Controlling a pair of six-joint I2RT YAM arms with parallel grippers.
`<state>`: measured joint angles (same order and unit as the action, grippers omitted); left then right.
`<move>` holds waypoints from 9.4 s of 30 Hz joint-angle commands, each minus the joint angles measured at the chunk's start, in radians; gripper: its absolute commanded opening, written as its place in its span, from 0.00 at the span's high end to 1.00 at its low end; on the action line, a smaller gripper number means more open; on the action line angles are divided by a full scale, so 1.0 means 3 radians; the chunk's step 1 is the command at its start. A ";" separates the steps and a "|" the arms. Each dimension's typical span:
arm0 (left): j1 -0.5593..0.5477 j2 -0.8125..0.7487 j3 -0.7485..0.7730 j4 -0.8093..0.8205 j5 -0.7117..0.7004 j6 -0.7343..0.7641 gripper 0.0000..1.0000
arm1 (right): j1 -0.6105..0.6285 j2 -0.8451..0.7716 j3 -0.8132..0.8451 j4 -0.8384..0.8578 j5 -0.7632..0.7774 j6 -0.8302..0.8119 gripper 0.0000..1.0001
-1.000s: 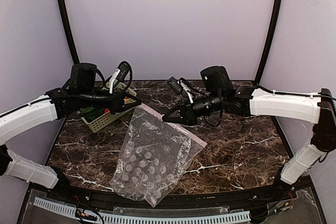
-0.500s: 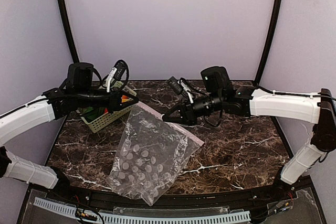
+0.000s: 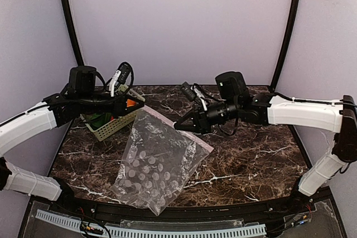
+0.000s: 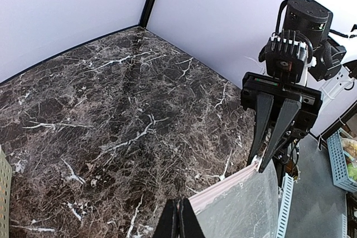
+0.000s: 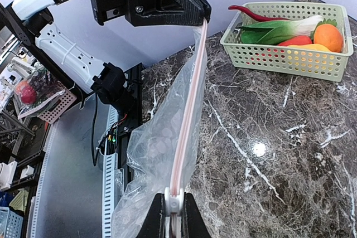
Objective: Place the food in the zip-top bag and seal the zipper
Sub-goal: Unzip the zipper from the zipper food storage bag, then pass from the left arm to the right
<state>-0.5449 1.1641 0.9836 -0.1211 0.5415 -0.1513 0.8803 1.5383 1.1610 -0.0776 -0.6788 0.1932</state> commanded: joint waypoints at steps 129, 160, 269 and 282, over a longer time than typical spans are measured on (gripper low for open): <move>0.0511 0.0044 -0.0054 0.0518 0.0465 -0.0259 0.99 | -0.0117 -0.0885 -0.0707 -0.0473 0.0585 0.0229 0.39; -0.0164 0.0152 0.0016 0.0421 0.1313 0.0212 0.99 | -0.0266 -0.0789 -0.0502 -0.0456 0.0243 0.0131 0.39; -0.0183 -0.0199 0.0300 0.0087 -0.0321 -0.0226 0.27 | -0.0687 -0.1239 0.0532 -0.2061 0.3105 -0.0106 1.00; -0.0250 -0.0387 -0.0415 0.0503 -0.0488 -0.1133 0.29 | -0.0659 -0.1186 -0.0035 -0.1404 0.2255 0.0351 1.00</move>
<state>-0.6033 1.0908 0.9245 -0.0353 0.4282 -0.3847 0.6788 1.1507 1.2514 -0.6411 0.1822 0.2131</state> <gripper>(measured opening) 0.708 0.003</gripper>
